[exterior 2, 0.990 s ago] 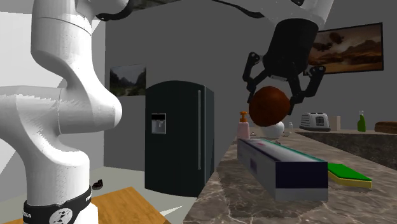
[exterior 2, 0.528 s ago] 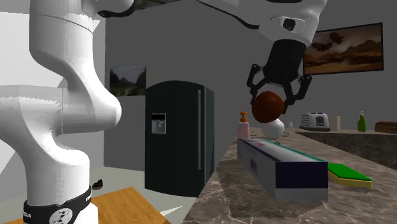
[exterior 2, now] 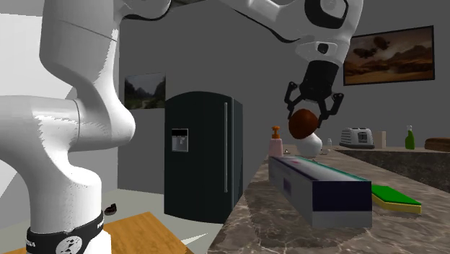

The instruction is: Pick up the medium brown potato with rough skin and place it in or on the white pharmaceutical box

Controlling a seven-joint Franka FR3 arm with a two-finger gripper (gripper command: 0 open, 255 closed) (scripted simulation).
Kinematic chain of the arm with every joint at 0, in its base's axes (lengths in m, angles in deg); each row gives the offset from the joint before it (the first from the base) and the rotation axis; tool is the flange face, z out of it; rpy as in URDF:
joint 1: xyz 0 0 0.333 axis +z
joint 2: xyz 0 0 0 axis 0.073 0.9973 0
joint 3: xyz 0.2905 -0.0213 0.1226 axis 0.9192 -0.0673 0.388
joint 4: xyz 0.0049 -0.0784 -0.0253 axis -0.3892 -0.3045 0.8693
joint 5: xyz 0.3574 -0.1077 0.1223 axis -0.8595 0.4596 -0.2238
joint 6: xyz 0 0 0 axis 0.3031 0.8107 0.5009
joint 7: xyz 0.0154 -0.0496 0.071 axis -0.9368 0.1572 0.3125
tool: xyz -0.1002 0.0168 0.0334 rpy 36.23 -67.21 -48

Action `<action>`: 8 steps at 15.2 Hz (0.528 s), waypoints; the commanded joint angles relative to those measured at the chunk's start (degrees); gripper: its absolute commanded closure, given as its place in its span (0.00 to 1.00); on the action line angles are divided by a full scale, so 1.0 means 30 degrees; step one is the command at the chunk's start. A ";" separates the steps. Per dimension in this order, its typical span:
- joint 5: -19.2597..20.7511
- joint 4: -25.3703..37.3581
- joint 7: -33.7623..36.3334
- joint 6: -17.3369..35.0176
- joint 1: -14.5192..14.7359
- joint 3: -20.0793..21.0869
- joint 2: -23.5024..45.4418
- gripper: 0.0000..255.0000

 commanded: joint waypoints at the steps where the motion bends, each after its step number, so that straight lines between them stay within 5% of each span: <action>1: 0.0758 0.1462 0.1313 -0.0280 0.1572 -0.0111 0.1355 1.00; 2: 0.1190 0.2434 0.1971 -0.0522 0.2530 -0.0235 0.2141 1.00; 8: 0.1250 0.0894 0.1787 0.0982 0.2281 -0.0373 0.2176 1.00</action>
